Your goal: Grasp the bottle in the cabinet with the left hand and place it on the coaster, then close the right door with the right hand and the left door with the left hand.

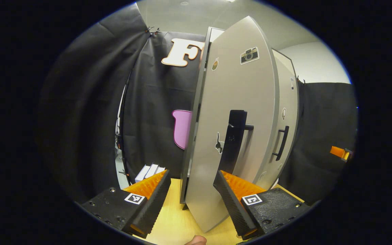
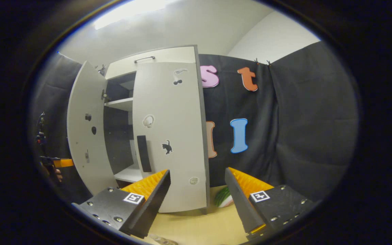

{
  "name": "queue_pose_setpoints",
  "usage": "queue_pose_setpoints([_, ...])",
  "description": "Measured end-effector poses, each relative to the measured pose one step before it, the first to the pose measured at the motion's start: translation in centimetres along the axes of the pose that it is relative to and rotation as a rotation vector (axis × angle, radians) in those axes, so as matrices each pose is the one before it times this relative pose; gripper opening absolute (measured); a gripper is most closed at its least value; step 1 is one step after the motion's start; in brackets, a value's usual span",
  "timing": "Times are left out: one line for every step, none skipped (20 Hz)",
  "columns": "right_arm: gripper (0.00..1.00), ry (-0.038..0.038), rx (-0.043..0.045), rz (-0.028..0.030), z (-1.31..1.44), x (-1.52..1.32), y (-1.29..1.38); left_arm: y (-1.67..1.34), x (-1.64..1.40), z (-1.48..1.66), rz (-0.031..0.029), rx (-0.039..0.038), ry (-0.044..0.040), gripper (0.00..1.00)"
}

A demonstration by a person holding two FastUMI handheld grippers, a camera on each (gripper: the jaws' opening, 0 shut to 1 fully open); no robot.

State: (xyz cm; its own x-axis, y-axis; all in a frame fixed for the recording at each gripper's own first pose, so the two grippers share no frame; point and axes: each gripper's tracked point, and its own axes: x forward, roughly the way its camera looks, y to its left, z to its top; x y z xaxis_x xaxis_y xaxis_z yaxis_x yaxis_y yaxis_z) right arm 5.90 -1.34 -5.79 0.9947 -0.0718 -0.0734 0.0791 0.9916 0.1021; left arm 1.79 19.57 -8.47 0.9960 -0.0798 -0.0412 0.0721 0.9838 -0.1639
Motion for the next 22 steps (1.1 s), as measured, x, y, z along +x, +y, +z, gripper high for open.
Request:
queue_pose_setpoints([0.96, -0.00440, 0.00040, 0.00408, 0.138, 0.187, 0.426, -0.237, 0.091, 0.045, -0.00689, 0.00254, -0.00019, 0.89])
queue_pose_setpoints([0.98, 0.00134, 0.00415, 0.00792, -0.037, 0.149, 0.443, -0.258, 0.058, -0.055, -0.00427, -0.00059, 0.00269, 0.89])
queue_pose_setpoints([0.98, 0.00205, 0.00135, 0.00243, -0.043, 0.102, 0.222, -0.204, 0.093, -0.094, -0.00279, 0.00018, 0.00502, 0.89])
queue_pose_setpoints([0.98, 0.00339, -0.00250, 0.00017, -0.126, 0.230, 0.004, -0.342, 0.058, -0.035, -0.00447, 0.00443, -0.00161, 0.89])
queue_pose_setpoints([0.98, 0.00244, -0.00469, 0.00033, -0.206, -0.026, 0.102, -0.377, 0.170, 0.113, -0.00489, 0.00209, -0.00617, 0.89])
queue_pose_setpoints([0.98, 0.00078, -0.00451, -0.00185, -0.143, 0.039, -0.018, -0.471, 0.202, -0.074, -0.00907, 0.00090, -0.00323, 0.89])
queue_pose_setpoints([0.98, 0.00763, -0.00678, 0.00054, -0.339, 0.013, -0.021, -0.491, 0.234, -0.051, -0.01160, -0.00253, -0.00138, 0.89])
queue_pose_setpoints([0.98, 0.00920, -0.01197, -0.00039, -0.530, -0.105, -0.025, -0.308, 0.247, -0.147, -0.00152, -0.00137, 0.00244, 0.89])
queue_pose_setpoints([0.96, 0.00674, -0.01697, -0.00441, -0.307, -0.113, -0.140, -0.070, 0.341, -0.021, 0.00823, 0.00448, 0.00180, 0.89])
queue_pose_setpoints([0.98, 0.00490, -0.01798, -0.00101, -0.125, -0.115, -0.055, 0.025, 0.508, 0.259, 0.01018, 0.00691, -0.00637, 0.89])
queue_pose_setpoints([0.98, -0.00126, -0.01523, 0.00023, 0.020, -0.048, 0.043, 0.101, 0.523, 0.394, 0.00817, 0.00515, -0.01051, 0.89])
queue_pose_setpoints([0.98, -0.00580, -0.00871, 0.00061, 0.237, -0.148, -0.051, 0.032, 0.451, 0.104, 0.00685, -0.00427, -0.00798, 0.89])
queue_pose_setpoints([0.98, -0.00625, -0.00322, 0.00395, 0.014, -0.176, 0.040, 0.041, 0.384, 0.047, 0.00328, -0.01299, -0.00307, 0.89])
queue_pose_setpoints([0.96, -0.00517, 0.00109, 0.00137, 0.126, -0.156, 0.017, -0.180, 0.392, -0.139, -0.00398, -0.01838, 0.00349, 0.89])
queue_pose_setpoints([0.96, -0.00098, 0.00072, 0.00012, 0.057, -0.106, -0.163, -0.528, 0.334, -0.109, -0.01408, -0.01776, 0.00349, 0.89])
queue_pose_setpoints([0.96, 0.00141, -0.00194, -0.00243, 0.133, -0.132, -0.216, -0.768, 0.394, -0.163, -0.01192, -0.01238, 0.00846, 0.89])
queue_pose_setpoints([0.98, 0.00092, -0.00262, -0.00101, 0.019, -0.242, -0.171, -0.675, 0.329, -0.130, -0.00928, -0.00566, 0.00787, 0.89])
queue_pose_setpoints([0.98, -0.00328, -0.00038, -0.00110, 0.203, -0.164, -0.170, -0.784, 0.437, -0.067, -0.01288, -0.00175, 0.00249, 0.89])
queue_pose_setpoints([0.98, -0.00467, 0.00263, -0.00055, 0.175, -0.391, -0.286, -0.959, 0.408, 0.022, -0.01980, -0.00004, -0.00430, 0.89])
queue_pose_setpoints([0.96, -0.00552, 0.00458, -0.00271, 0.293, -0.236, -0.299, -1.362, 0.483, -0.176, -0.02790, 0.00230, -0.00049, 0.83])
queue_pose_setpoints([0.98, -0.00404, 0.00278, -0.00102, 0.224, -0.268, -0.328, -1.274, 0.428, -0.348, -0.03302, 0.00244, 0.00706, 0.83])
queue_pose_setpoints([0.98, 0.00088, 0.00091, -0.00157, 0.188, -0.234, -0.341, -0.792, 0.385, -0.414, -0.01173, 0.01023, 0.01124, 0.89])
